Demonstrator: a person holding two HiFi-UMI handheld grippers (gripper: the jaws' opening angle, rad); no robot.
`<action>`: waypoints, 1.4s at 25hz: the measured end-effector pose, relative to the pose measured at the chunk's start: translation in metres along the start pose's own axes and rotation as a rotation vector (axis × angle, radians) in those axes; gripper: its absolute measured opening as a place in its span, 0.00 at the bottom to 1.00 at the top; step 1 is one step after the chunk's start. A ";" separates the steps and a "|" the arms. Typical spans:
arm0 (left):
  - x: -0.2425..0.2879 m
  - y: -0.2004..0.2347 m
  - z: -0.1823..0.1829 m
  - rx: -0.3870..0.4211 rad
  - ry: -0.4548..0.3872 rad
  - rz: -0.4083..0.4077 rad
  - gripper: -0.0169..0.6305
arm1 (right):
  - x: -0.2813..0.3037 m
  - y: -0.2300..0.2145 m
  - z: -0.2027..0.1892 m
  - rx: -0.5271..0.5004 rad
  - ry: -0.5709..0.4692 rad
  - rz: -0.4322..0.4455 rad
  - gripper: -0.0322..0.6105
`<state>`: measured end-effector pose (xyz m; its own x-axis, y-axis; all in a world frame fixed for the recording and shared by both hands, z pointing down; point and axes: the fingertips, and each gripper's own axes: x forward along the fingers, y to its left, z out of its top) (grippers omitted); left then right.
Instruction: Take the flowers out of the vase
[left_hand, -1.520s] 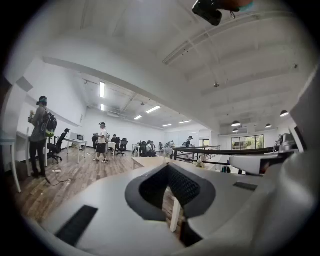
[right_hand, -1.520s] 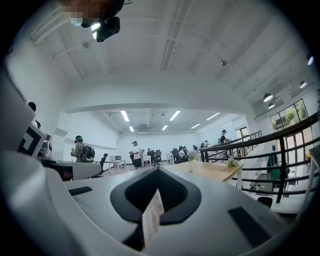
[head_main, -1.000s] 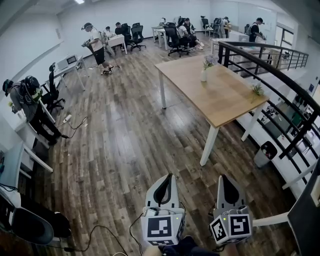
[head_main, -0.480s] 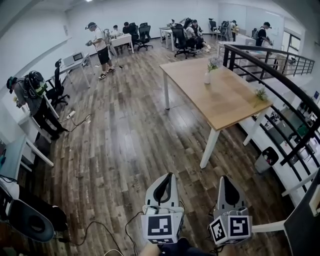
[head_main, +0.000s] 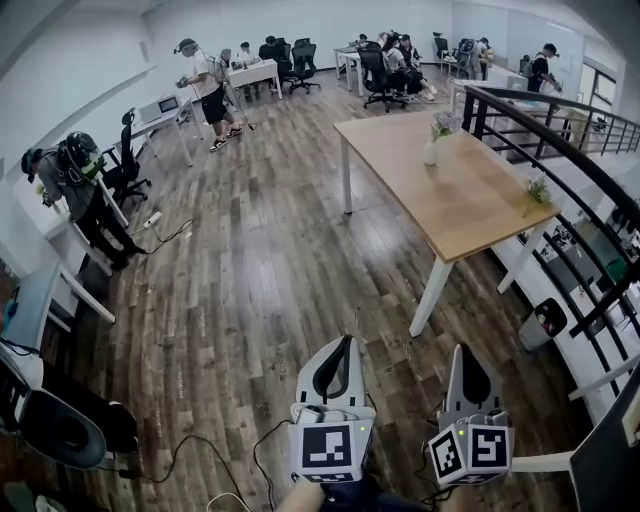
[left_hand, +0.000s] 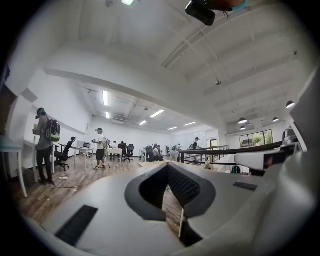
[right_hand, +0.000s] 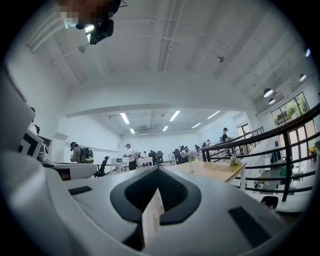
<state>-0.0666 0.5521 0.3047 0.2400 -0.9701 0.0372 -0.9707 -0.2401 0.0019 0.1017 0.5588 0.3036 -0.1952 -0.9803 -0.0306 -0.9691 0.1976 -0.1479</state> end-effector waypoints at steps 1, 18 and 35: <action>0.003 0.003 0.000 0.001 0.006 0.002 0.08 | 0.005 0.002 0.000 0.003 0.001 0.002 0.07; 0.144 0.054 -0.002 0.004 0.002 -0.088 0.08 | 0.147 0.004 -0.014 0.032 0.004 -0.062 0.07; 0.241 0.087 -0.008 -0.016 0.048 -0.167 0.08 | 0.247 0.003 -0.009 0.023 -0.002 -0.137 0.07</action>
<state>-0.0929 0.2980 0.3221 0.3974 -0.9140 0.0824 -0.9176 -0.3964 0.0282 0.0493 0.3168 0.3046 -0.0607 -0.9981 -0.0107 -0.9828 0.0616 -0.1739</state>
